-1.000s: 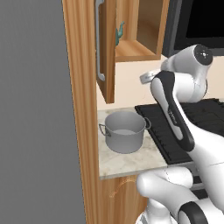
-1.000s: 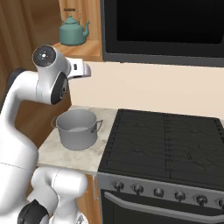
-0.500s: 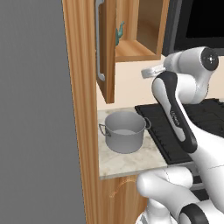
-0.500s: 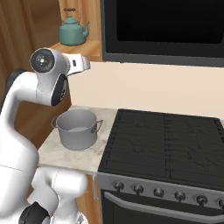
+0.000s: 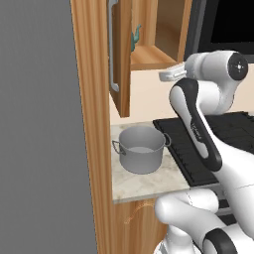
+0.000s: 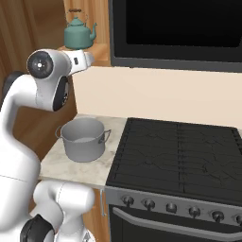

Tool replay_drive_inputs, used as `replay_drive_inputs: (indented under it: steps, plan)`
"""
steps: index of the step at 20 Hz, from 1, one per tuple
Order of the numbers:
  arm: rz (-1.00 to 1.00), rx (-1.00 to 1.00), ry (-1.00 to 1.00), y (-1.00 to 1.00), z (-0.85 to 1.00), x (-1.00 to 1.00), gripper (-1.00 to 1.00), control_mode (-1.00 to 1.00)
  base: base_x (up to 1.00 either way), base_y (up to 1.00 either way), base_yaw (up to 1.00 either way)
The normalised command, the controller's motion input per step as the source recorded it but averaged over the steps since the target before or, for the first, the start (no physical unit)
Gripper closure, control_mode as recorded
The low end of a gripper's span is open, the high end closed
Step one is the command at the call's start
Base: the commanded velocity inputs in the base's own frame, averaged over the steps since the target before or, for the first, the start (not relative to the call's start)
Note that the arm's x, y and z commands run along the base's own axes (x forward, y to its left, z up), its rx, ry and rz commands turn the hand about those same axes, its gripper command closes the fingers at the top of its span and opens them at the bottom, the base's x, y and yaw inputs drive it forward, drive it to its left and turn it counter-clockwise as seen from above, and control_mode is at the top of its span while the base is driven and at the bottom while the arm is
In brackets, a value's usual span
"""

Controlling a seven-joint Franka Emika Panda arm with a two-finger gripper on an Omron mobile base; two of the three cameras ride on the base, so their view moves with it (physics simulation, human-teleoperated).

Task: Pick the kettle from the cabinet and place it on a stove burner. Then pick the pot from the counter and place it on another stove burner. Finally, turn both burners on.

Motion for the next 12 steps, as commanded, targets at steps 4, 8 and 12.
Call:
replay_drive_inputs:
  steps: [4,8,12]
  plan:
    - [0.01,-0.01,-0.07,0.02,0.25,0.00,-1.00,-1.00,0.00,0.00,0.00]
    - [0.03,-0.02,-0.08,0.06,0.04,0.00,-1.00,-1.00,0.00,0.00,0.00]
    - [0.03,0.00,-0.07,0.02,0.00,0.00,-1.00,-1.00,0.00,0.00,0.00]
